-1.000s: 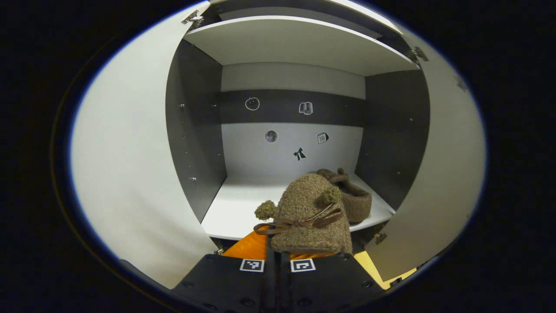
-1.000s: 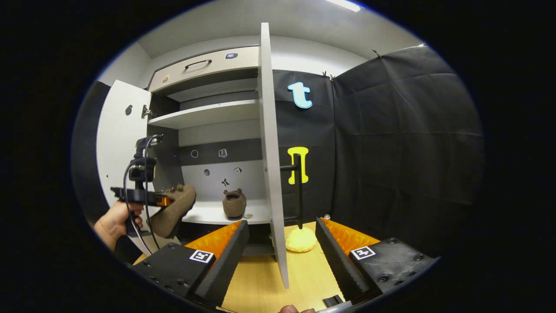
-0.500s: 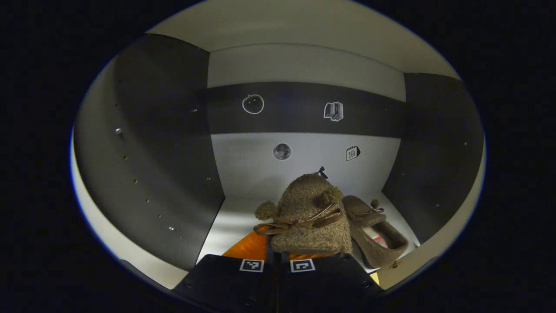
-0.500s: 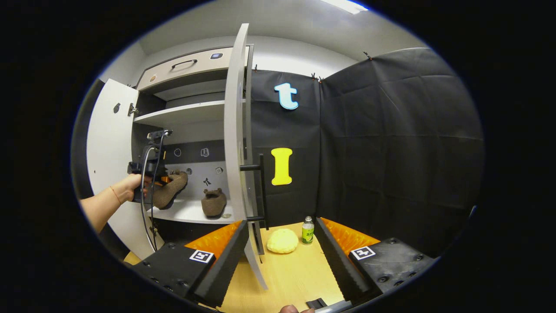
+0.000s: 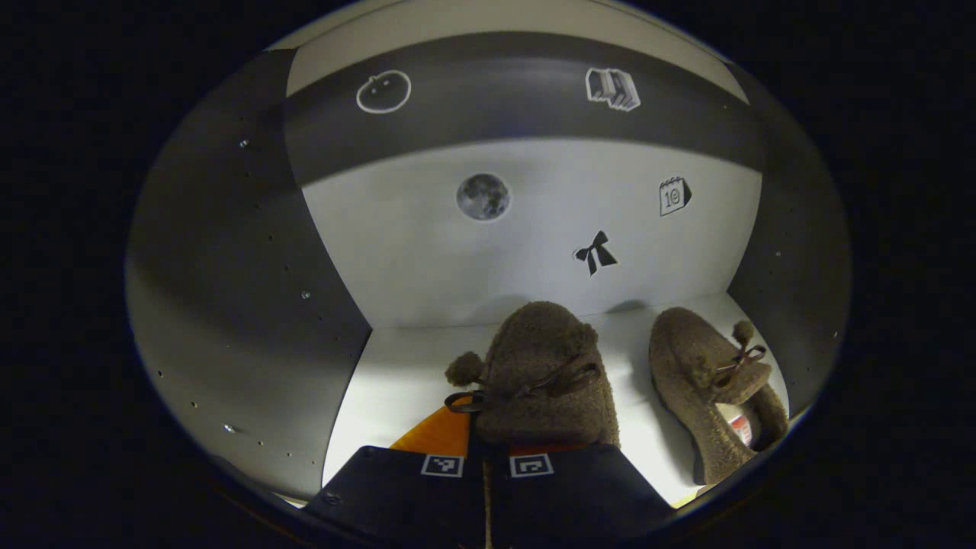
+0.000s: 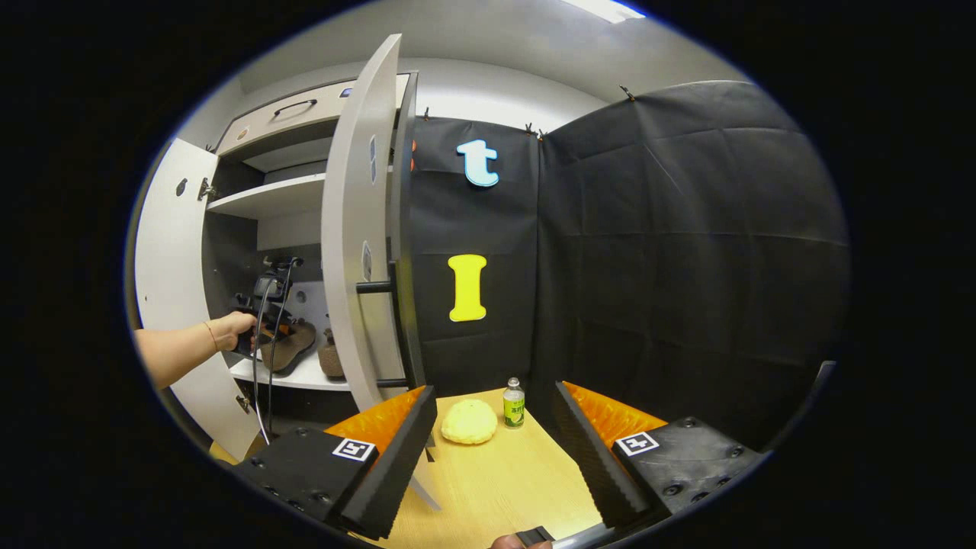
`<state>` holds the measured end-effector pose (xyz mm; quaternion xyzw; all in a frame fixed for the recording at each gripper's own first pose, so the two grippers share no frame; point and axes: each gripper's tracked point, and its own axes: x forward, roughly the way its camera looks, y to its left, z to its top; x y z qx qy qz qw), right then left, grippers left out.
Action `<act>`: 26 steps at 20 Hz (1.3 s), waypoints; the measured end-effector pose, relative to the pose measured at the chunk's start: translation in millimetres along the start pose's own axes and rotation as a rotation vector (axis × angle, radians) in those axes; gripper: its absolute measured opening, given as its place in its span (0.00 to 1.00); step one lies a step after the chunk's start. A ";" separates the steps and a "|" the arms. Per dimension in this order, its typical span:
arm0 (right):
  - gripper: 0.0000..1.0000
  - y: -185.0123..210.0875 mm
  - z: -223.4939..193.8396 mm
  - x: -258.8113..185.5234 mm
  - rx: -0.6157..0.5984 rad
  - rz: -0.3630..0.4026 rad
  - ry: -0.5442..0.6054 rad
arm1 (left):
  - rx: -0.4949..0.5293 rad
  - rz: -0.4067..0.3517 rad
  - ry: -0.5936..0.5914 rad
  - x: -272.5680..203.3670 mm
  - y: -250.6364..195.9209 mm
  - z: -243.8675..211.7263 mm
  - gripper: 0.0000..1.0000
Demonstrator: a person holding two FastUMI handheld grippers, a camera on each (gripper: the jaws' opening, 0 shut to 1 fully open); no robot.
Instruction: Grab one shoe with the right hand and put it into the shoe cabinet, grab the other shoe with the left hand and put it into the shoe cabinet; then close the right door with the right hand and the left door with the left hand.
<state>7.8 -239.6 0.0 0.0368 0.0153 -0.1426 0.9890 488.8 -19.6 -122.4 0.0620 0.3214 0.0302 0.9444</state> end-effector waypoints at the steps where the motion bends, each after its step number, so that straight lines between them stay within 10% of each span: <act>1: 0.98 -3.2 -1.6 0.9 0.003 -0.002 0.003 | -0.004 0.001 0.006 3.4 0.6 -2.5 0.08; 9: 0.98 -10.2 -6.9 4.6 0.031 0.003 0.022 | 0.006 0.004 0.019 -5.0 0.6 -7.5 0.22; 13: 0.99 -6.8 -7.5 1.8 0.043 0.017 0.025 | 0.037 0.016 -0.006 -27.1 1.0 -8.9 0.46; 20: 0.98 -0.4 -5.8 4.9 0.056 0.054 0.027 | 0.047 0.006 -0.247 -102.4 0.1 25.3 0.81; 26: 0.98 4.8 -3.5 31.2 0.047 0.104 0.038 | 0.044 -0.037 -0.476 -208.3 -1.3 41.4 0.87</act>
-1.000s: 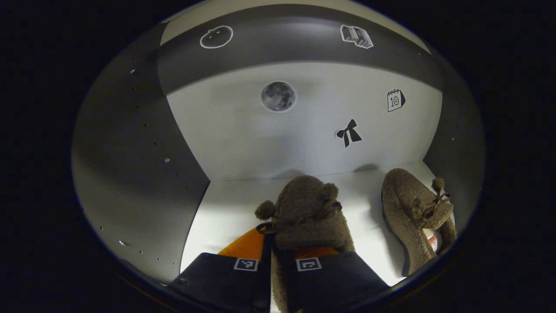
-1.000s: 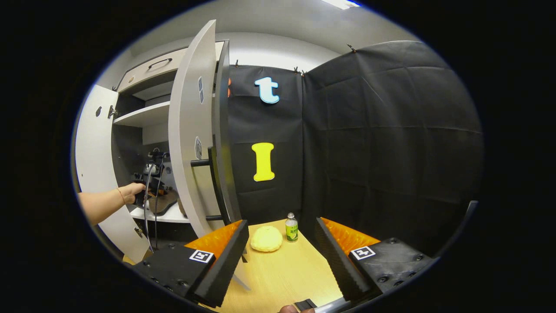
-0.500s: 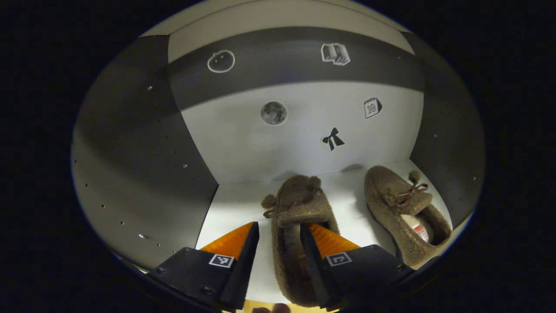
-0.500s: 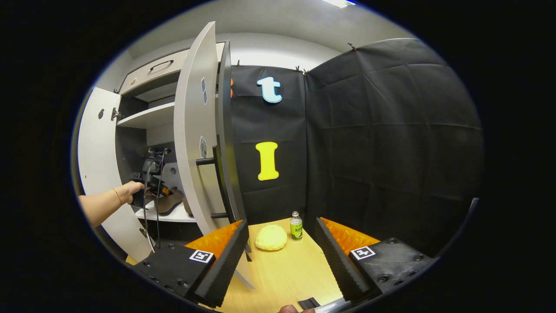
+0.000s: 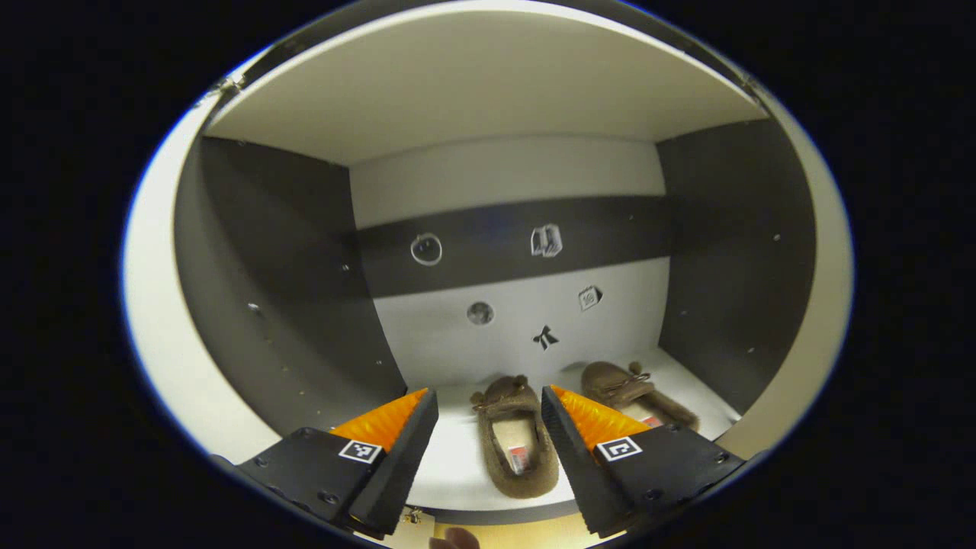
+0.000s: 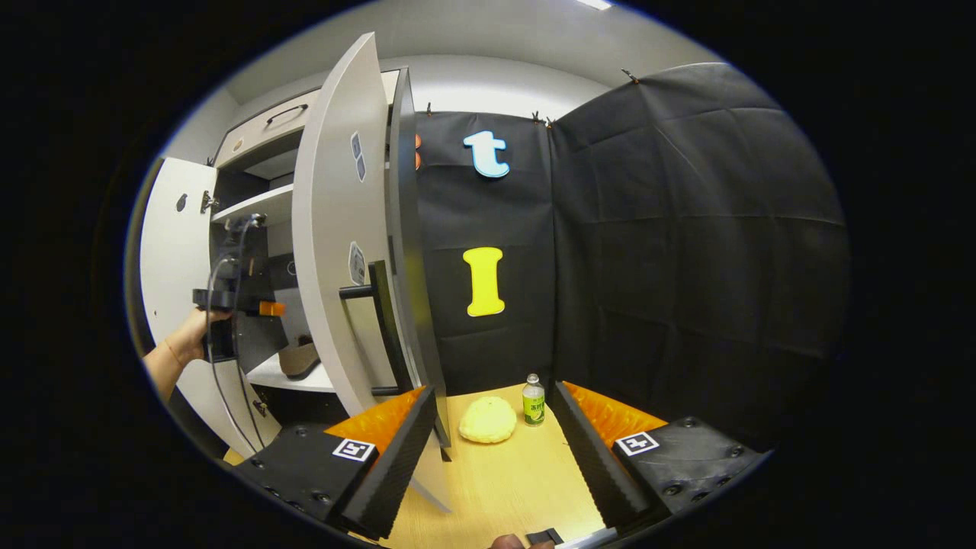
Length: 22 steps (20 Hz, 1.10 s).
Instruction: Grab one shoe with the right hand and put it into the shoe cabinet, grab the other shoe with the left hand and put it into the shoe cabinet; then close the right door with the right hand and the left door with the left hand.
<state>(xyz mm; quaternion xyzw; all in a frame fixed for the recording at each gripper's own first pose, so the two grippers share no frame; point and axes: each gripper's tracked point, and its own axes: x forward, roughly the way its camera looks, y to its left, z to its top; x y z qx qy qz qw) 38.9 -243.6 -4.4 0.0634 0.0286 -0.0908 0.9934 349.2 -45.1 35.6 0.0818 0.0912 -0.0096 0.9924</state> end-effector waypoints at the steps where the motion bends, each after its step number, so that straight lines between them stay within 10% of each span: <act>1: 0.98 1.1 1.3 5.2 -0.005 0.004 -0.002 | -0.007 -0.002 -0.046 -17.2 -0.1 9.0 0.89; 22: 0.97 28.6 24.1 27.7 0.009 -0.036 -0.079 | -0.163 -0.103 -0.124 -236.9 8.9 -60.1 0.96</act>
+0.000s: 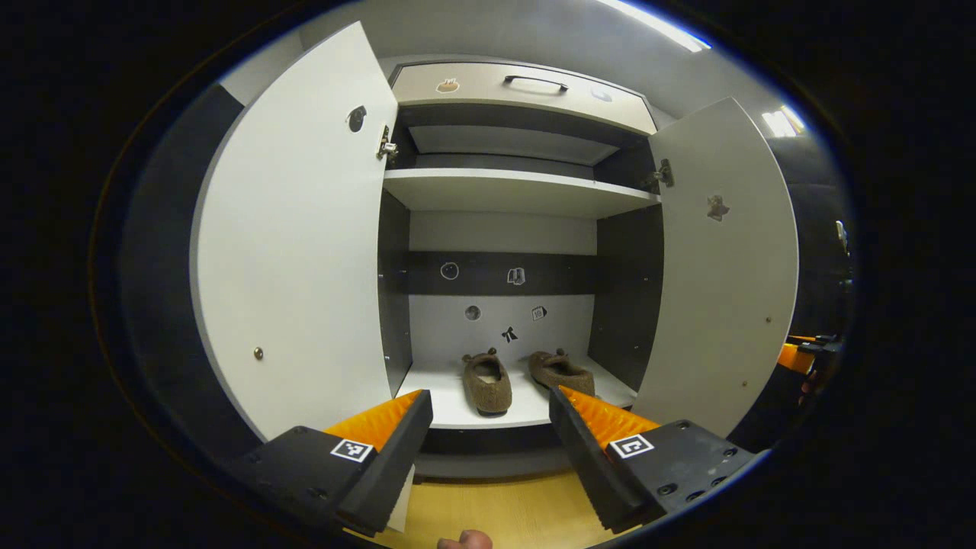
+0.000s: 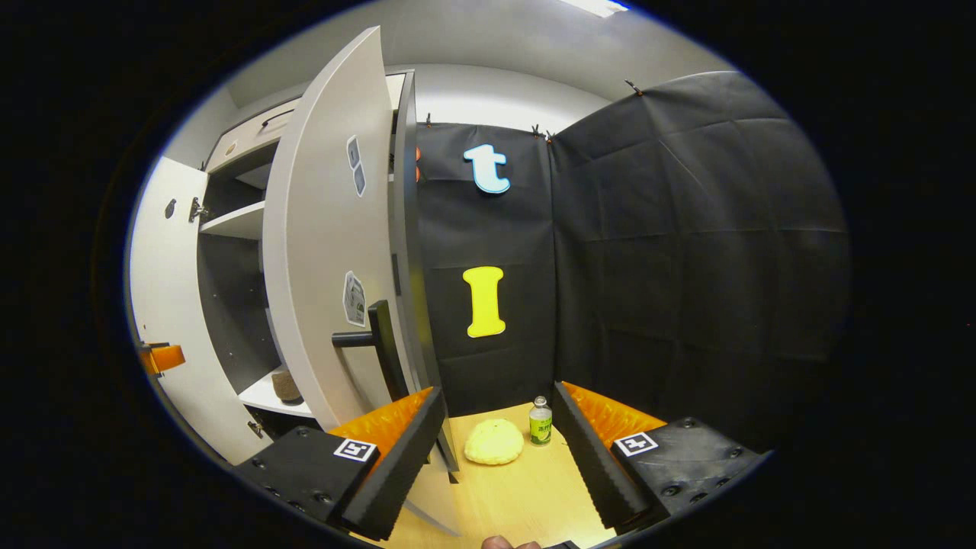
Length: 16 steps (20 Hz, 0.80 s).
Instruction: Grab one shoe with the right hand and put it into the shoe cabinet, grab the other shoe with the left hand and put it into the shoe cabinet; then close the right door with the right hand and the left door with the left hand.
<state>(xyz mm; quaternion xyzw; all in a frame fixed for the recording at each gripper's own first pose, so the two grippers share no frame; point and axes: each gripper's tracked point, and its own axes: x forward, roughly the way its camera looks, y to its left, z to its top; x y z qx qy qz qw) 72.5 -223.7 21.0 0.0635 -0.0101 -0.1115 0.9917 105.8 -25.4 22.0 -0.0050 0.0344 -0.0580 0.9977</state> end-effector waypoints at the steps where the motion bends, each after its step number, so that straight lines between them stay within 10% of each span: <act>1: 0.97 8.7 -1.3 -4.1 0.002 0.004 0.000 | -0.003 -0.008 0.000 -5.4 1.7 -2.7 0.96; 16: 0.98 208.3 -36.3 -16.2 0.014 0.264 0.057 | 0.027 0.022 -0.003 -73.7 73.4 -13.8 0.97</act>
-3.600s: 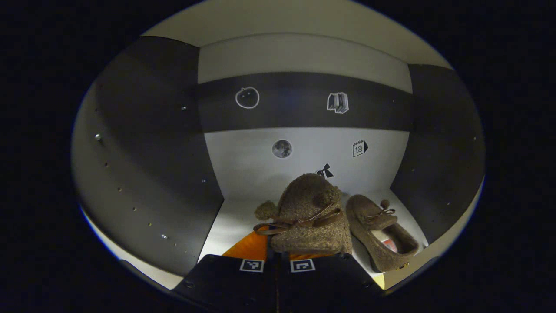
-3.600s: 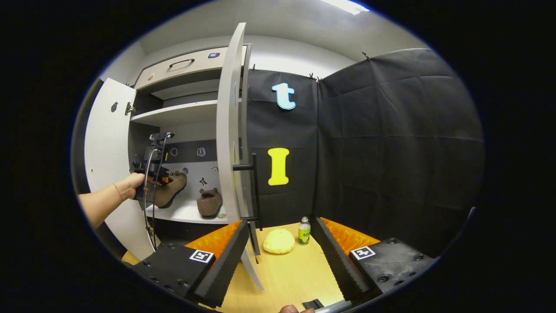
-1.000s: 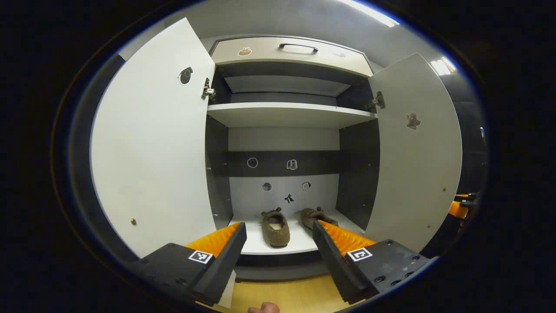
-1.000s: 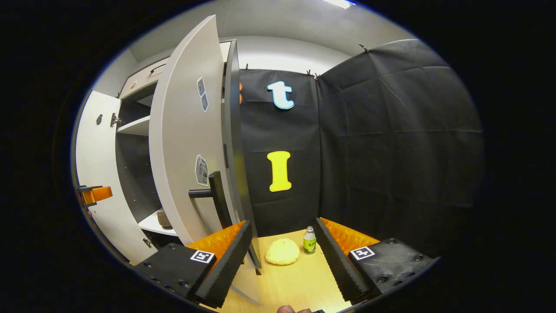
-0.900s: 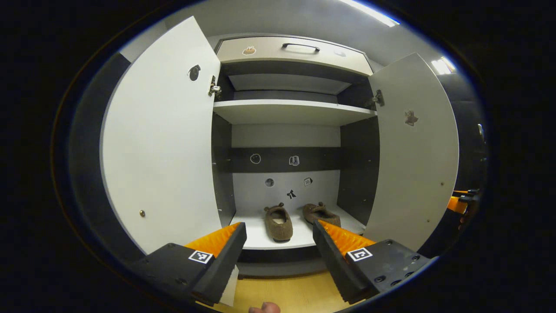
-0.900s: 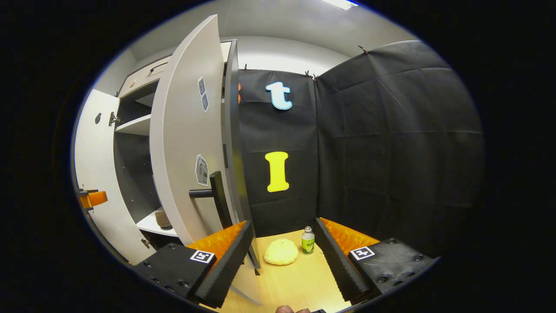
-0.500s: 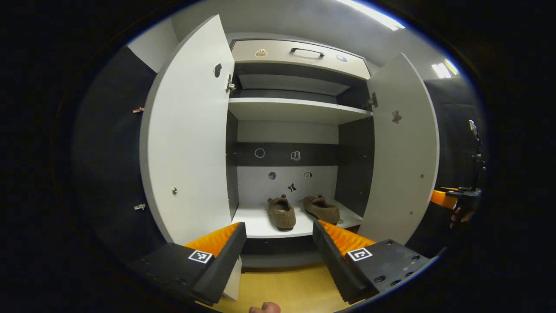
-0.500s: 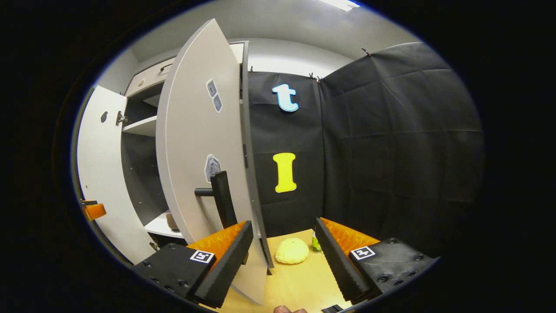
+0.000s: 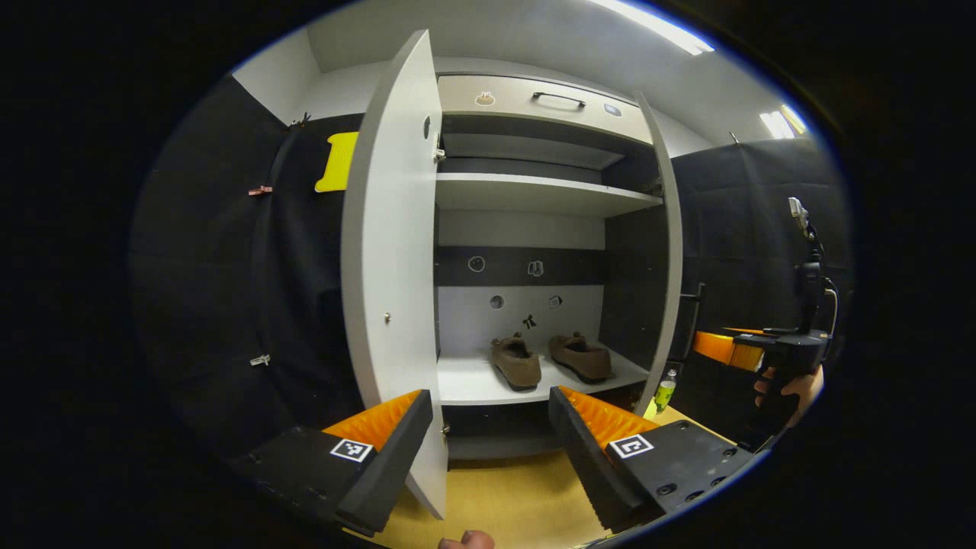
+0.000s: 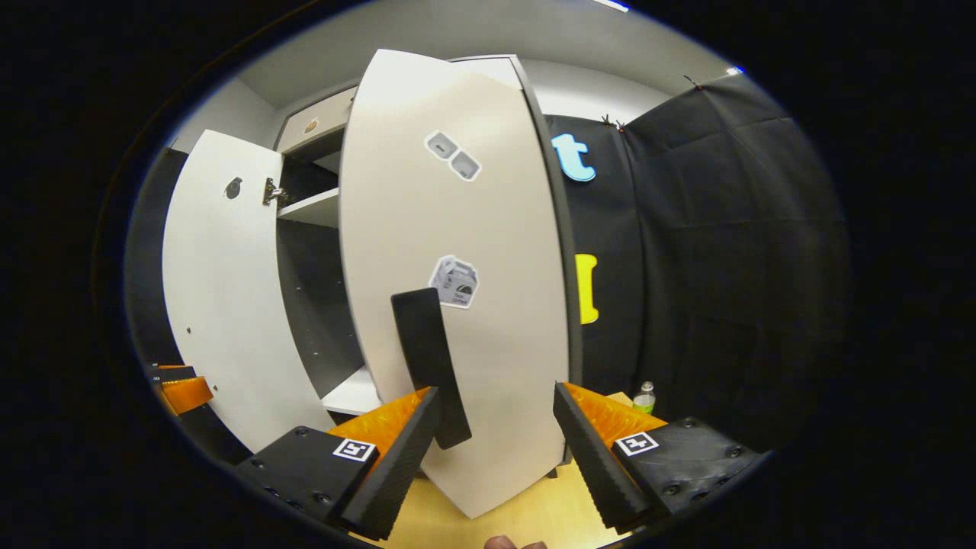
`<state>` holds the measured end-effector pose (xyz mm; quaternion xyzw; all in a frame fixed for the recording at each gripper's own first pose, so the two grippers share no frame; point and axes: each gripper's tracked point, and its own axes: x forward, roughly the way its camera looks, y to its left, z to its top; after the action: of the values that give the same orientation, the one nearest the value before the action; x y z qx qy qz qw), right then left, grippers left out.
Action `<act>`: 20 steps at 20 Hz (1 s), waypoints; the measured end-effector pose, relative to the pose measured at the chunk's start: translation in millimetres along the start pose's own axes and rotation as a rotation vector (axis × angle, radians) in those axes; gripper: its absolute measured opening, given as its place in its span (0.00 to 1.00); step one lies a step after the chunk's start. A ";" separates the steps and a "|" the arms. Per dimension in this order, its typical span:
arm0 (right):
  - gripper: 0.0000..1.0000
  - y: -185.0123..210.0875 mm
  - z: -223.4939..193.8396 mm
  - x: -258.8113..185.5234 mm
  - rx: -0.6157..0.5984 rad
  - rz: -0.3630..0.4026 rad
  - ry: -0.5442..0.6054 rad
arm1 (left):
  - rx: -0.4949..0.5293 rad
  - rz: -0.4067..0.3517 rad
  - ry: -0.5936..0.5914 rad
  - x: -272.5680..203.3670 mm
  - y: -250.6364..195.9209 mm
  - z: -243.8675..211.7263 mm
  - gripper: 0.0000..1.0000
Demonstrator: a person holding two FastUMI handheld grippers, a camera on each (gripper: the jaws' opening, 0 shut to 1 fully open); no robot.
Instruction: Grab one shoe with the right hand and put it into the shoe cabinet, grab the other shoe with the left hand and put it into the shoe cabinet; then close the right door with the right hand and the left door with the left hand.
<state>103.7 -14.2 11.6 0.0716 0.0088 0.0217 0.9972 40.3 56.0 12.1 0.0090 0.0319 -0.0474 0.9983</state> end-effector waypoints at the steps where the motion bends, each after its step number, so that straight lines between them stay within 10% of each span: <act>1: 0.98 15.1 -2.4 0.0 -0.003 0.024 0.004 | -0.003 0.007 0.001 -1.3 5.0 1.5 0.97; 9: 0.98 81.8 -13.8 -16.6 -0.038 0.135 0.015 | 0.006 0.099 -0.012 -25.6 61.7 7.8 0.96; 20: 0.98 63.5 -23.9 -33.6 -0.039 0.085 0.051 | 0.041 0.311 -0.031 -10.2 172.4 16.3 0.96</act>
<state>67.0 50.5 -2.4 0.0517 0.0308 0.0658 0.9960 47.6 228.2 31.6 0.0334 0.0140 0.1069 0.9936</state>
